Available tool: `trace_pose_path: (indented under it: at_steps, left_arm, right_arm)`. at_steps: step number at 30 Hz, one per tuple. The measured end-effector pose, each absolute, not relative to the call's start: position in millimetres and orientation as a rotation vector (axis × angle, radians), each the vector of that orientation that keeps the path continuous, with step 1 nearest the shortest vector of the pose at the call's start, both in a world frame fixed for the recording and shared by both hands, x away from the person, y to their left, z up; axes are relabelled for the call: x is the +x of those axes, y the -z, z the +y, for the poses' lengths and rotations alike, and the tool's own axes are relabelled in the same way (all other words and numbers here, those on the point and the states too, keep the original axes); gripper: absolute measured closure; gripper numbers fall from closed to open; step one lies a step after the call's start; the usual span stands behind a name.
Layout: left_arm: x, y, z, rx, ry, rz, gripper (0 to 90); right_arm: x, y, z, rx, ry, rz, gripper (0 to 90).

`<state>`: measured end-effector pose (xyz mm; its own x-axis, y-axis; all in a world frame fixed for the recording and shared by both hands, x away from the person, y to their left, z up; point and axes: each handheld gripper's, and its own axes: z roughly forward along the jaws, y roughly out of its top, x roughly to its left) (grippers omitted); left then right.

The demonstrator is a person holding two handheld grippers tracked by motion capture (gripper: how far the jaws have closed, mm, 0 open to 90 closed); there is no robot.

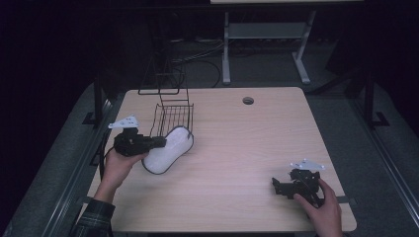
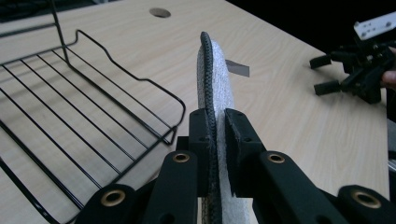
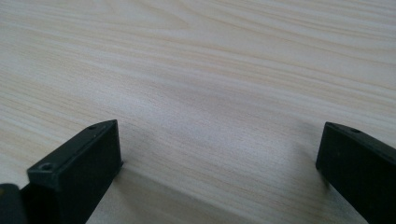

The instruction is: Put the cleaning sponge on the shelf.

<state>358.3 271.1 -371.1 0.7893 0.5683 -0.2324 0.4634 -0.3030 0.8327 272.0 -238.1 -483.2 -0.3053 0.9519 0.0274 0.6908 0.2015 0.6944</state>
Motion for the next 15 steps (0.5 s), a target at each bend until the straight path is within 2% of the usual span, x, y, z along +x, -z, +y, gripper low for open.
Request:
trace_pose_path:
  at_steps: [15]
  left_arm:
    - [387.8,372.7,282.1,1.928,-0.158,0.81,81.6]
  right_arm:
    - [272.0,483.3,-238.1,1.53,-0.863,2.073,0.0]
